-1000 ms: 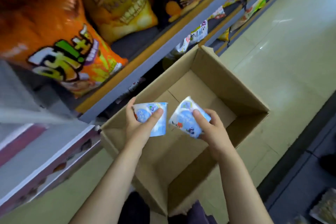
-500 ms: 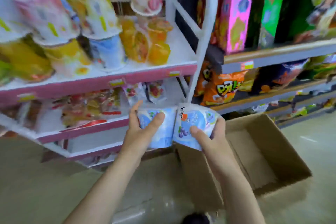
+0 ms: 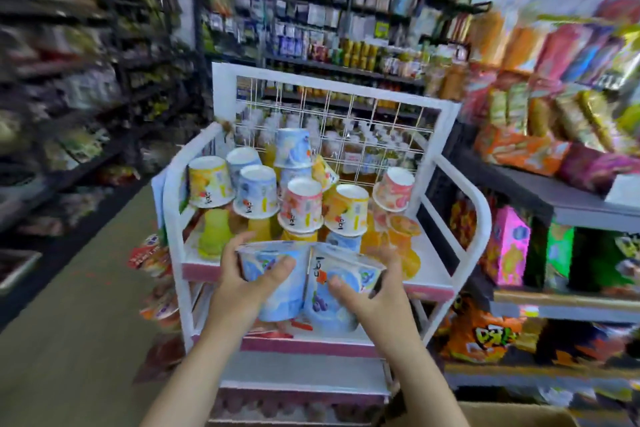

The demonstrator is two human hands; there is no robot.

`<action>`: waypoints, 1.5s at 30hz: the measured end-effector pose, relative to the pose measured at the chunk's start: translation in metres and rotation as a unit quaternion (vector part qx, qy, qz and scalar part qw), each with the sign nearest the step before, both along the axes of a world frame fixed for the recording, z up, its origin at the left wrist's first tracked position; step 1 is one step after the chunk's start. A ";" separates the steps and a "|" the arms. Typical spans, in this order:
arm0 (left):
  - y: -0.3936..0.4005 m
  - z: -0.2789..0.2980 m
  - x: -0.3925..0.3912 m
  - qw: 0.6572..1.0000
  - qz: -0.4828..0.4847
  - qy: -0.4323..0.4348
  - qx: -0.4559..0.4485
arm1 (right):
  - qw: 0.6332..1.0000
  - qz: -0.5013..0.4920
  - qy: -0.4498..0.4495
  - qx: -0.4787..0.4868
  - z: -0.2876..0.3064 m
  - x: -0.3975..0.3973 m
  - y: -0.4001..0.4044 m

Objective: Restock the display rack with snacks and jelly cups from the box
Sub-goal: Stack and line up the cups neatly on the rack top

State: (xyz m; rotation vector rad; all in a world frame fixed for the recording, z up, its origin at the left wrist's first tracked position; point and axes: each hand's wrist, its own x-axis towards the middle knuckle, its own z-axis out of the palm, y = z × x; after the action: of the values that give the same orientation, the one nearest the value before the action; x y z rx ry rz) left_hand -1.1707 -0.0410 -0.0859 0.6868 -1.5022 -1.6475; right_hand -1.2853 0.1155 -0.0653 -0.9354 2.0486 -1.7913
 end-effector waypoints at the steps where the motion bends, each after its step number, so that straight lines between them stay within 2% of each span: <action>1: -0.004 0.002 -0.001 1.000 0.000 -0.003 -0.006 | 1.000 0.000 0.007 0.002 0.001 -0.004 -0.005; 8: -0.037 0.019 -0.059 0.994 0.033 -0.022 -0.102 | 0.998 -0.013 0.044 -0.035 0.016 -0.085 -0.038; 12: -0.059 0.043 -0.098 0.985 0.094 -0.018 -0.144 | 0.996 0.043 0.077 -0.028 0.045 -0.143 -0.063; 15: -0.081 0.062 -0.118 0.971 0.153 -0.016 -0.182 | 0.992 0.044 0.105 -0.047 0.060 -0.178 -0.094; 19: -0.123 0.078 -0.134 0.954 0.203 -0.023 -0.222 | 0.988 0.043 0.134 -0.062 0.065 -0.195 -0.150; 22: -0.150 0.067 -0.144 0.949 0.214 -0.051 -0.225 | 0.983 0.045 0.172 -0.052 0.053 -0.192 -0.184; 31: -0.184 0.041 -0.147 0.962 0.145 -0.055 -0.226 | 0.975 -0.024 0.221 -0.017 0.015 -0.173 -0.208; 37: -0.205 0.017 -0.144 0.972 0.089 -0.077 -0.204 | 0.977 -0.045 0.206 0.007 0.013 -0.154 -0.217; 41: -0.210 0.026 -0.145 0.974 0.086 -0.030 -0.209 | 0.973 -0.071 0.219 0.001 0.014 -0.147 -0.231; 45: -0.221 0.020 -0.141 0.970 0.079 -0.053 -0.222 | 0.961 -0.074 0.263 0.039 0.012 -0.137 -0.235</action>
State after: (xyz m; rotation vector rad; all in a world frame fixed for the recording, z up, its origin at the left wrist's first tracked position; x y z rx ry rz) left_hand -1.3122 -0.2622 -0.0657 0.6309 -1.7658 -1.1135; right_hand -1.4219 -0.1198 -0.0535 -1.3834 2.5425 -1.6387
